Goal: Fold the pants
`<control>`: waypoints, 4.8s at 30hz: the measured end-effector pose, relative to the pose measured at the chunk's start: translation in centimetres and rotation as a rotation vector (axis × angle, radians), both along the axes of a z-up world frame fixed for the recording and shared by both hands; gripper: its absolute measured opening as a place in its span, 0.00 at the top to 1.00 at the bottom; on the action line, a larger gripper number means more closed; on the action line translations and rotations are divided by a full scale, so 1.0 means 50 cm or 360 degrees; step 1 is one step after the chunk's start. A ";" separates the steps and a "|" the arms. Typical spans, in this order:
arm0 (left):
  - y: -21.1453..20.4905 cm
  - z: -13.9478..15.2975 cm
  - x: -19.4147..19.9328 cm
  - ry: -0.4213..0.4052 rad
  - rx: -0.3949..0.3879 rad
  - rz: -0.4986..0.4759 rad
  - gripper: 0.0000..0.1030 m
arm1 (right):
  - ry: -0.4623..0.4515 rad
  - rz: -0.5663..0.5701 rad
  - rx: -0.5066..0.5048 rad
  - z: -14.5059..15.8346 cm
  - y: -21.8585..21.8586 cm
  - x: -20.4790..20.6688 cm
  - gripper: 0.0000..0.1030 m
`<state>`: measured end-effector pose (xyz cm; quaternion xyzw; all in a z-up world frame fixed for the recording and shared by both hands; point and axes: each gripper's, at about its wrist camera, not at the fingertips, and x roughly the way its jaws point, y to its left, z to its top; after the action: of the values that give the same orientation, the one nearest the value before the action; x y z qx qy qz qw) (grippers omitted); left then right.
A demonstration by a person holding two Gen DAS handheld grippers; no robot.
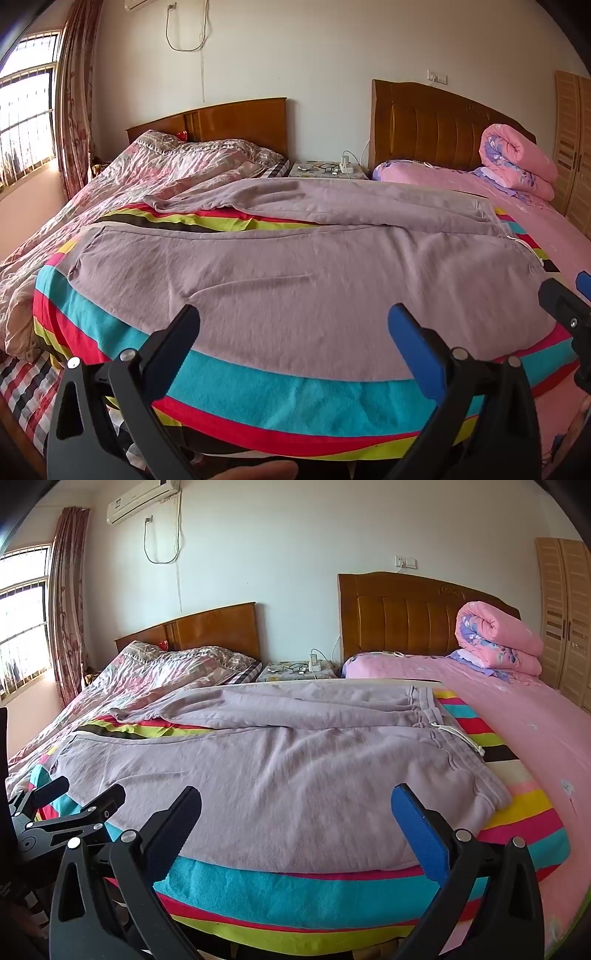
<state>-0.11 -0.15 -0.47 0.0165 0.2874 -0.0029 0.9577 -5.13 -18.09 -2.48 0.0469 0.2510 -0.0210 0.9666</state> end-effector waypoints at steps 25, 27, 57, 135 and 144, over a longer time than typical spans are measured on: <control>0.001 0.003 -0.003 0.0011 -0.0001 -0.0007 0.01 | -0.0008 -0.0008 0.0005 0.004 0.000 -0.001 0.04; 0.001 0.003 -0.003 0.0011 -0.0001 -0.0005 0.01 | -0.0007 -0.0007 0.0007 0.004 0.000 -0.001 0.04; 0.002 0.003 -0.002 0.0014 -0.0002 -0.0004 0.01 | -0.0006 -0.0010 0.0015 -0.001 -0.002 -0.003 0.04; 0.086 -0.018 0.664 0.0553 -0.0718 -0.0057 0.38 | 0.0122 0.1158 -0.0598 0.009 -0.023 0.626 0.97; 0.101 -0.068 0.510 0.0646 -0.0654 -0.0061 0.21 | 0.0251 0.1007 -0.0320 -0.038 -0.038 0.476 0.15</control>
<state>25.37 4.90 -3.89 -0.1735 0.4663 -0.0823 0.8636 18.67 -19.98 -4.35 -0.1305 0.3237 0.2517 0.9027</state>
